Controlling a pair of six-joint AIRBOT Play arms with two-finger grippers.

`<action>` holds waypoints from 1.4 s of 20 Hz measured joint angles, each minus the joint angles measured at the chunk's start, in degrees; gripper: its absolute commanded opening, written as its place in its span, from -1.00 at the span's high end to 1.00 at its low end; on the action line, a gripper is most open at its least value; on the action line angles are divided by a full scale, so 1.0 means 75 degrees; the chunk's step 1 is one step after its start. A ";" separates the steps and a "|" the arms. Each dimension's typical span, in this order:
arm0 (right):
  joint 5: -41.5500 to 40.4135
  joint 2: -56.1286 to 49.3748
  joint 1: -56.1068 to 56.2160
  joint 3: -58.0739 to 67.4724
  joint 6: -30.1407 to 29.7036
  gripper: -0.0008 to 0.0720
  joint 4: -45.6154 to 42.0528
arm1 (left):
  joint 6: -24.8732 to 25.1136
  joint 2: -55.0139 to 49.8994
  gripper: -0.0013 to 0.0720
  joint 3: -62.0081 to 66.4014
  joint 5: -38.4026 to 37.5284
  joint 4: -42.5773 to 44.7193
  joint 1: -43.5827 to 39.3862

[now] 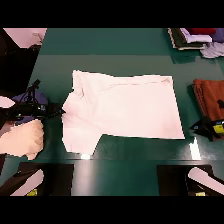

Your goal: Fold the shirts.

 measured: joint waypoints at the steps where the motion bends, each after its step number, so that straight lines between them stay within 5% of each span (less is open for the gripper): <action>1: -0.0076 -0.0117 -0.0064 -0.0169 -0.0052 -0.07 -0.0006 | 0.0006 0.0006 0.89 0.0015 -0.0003 0.0000 0.0000; 7: -0.0446 -0.0676 0.0501 -0.0612 -0.0125 -0.01 0.0079 | 0.0017 0.0020 0.89 0.0038 -0.0003 -0.0017 0.0000; 10: -0.0586 -0.0787 0.0819 -0.0673 -0.0114 0.91 -0.0003 | 0.0017 0.0020 0.89 0.0038 -0.0023 -0.0017 0.0000; 18: -0.0650 0.0592 0.1431 0.0259 -0.0032 0.93 0.0280 | -0.0111 0.0965 0.89 0.0976 -0.0154 -0.0017 -0.0003; 28: -0.1676 0.2381 0.2014 0.6819 0.0618 0.93 0.1451 | -0.0565 0.1859 0.89 0.8011 -0.0192 -0.0041 0.0000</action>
